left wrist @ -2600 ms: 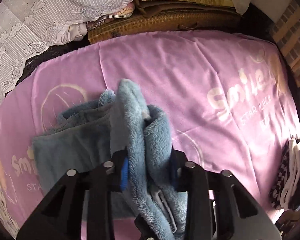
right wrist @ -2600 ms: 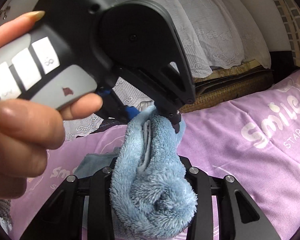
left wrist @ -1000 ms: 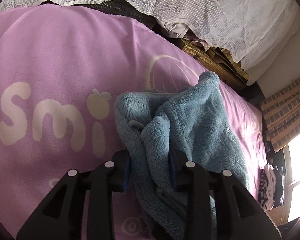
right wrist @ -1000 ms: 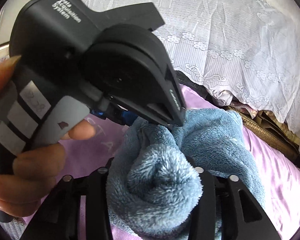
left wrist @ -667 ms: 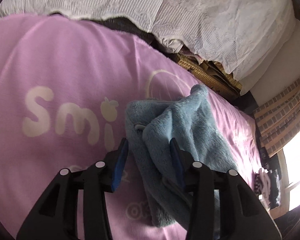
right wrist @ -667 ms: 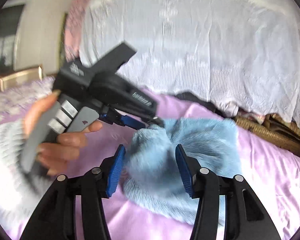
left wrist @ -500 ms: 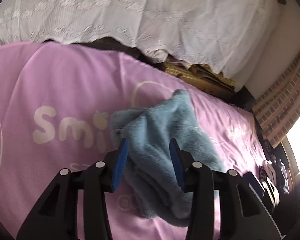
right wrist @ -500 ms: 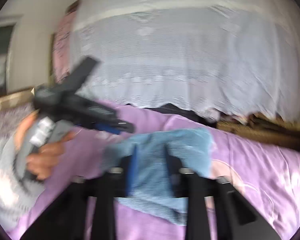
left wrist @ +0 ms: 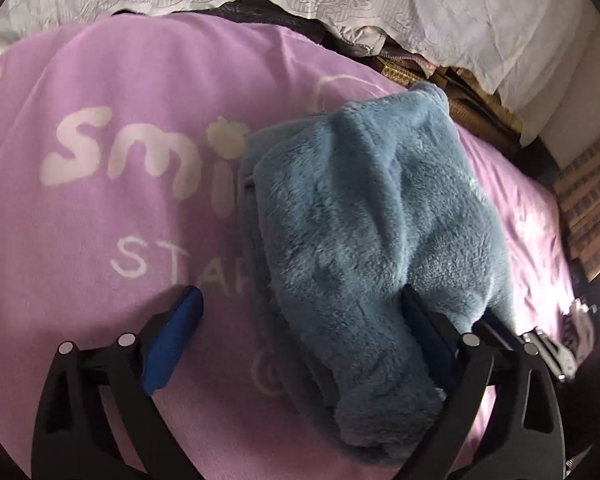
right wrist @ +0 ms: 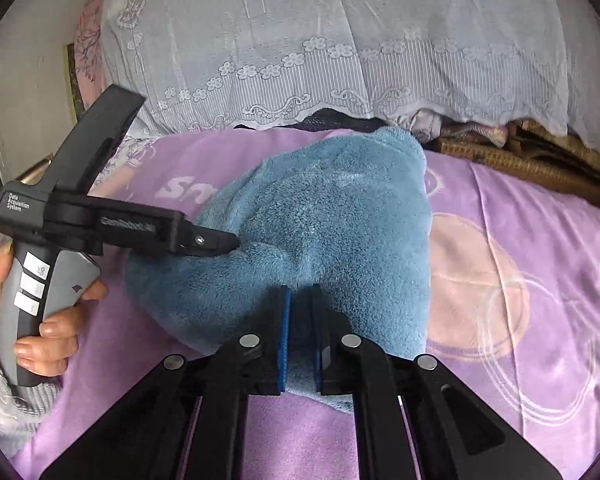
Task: Fold small clothes
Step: 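Grasp the folded blue jacket with the right tool beside the left tool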
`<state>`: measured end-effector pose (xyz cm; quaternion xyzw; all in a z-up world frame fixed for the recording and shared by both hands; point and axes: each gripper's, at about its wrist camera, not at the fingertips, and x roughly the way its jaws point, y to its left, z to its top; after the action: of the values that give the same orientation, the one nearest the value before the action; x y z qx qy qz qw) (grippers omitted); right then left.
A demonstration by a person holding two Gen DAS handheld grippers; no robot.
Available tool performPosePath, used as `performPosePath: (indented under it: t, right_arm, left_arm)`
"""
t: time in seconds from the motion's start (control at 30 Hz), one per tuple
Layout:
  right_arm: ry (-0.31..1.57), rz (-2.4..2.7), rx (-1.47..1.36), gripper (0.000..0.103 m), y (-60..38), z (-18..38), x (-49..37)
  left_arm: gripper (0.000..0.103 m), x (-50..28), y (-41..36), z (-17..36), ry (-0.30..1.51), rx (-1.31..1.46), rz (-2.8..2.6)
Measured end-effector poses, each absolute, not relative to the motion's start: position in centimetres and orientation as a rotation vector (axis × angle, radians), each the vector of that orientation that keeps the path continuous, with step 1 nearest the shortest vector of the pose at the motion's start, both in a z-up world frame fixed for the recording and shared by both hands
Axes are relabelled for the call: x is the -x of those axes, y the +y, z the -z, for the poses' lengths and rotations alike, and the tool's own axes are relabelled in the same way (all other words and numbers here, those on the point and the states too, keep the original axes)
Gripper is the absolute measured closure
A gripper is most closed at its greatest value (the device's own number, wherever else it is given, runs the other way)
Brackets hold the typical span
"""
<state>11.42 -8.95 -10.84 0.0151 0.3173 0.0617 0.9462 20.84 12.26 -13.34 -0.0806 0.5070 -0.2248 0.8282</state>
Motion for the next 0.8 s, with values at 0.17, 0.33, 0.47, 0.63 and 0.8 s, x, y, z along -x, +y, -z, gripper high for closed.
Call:
performPosePath:
  t: [0.17, 0.33, 0.47, 0.63, 0.8]
  right_arm:
    - [0.643, -0.131, -0.050, 0.095, -9.3, 11.3, -11.6]
    - [0.632, -0.179, -0.128, 0.093, -10.3, 11.2, -11.2]
    - [0.626, -0.244, -0.229, 0.093, -11.6, 11.3, -11.2]
    - [0.636, -0.289, -0.294, 0.096, -12.4, 11.7, -11.2]
    - [0.623, -0.287, -0.308, 0.096, -12.6, 11.1, -10.6]
  left_arm:
    - [0.034, -17.3, 12.4, 9.7, 0.969, 0.165, 0.455]
    - [0.034, -13.0, 11.4, 6.8, 0.849, 0.201, 0.508]
    - [0.024, -12.2, 7.7, 8.8, 0.861, 0.087, 0.469]
    - [0.004, -16.3, 9.6, 15.6, 1.100, 0.282, 0.452]
    - [0.017, -14.5, 9.2, 13.6, 1.041, 0.244, 0.398]
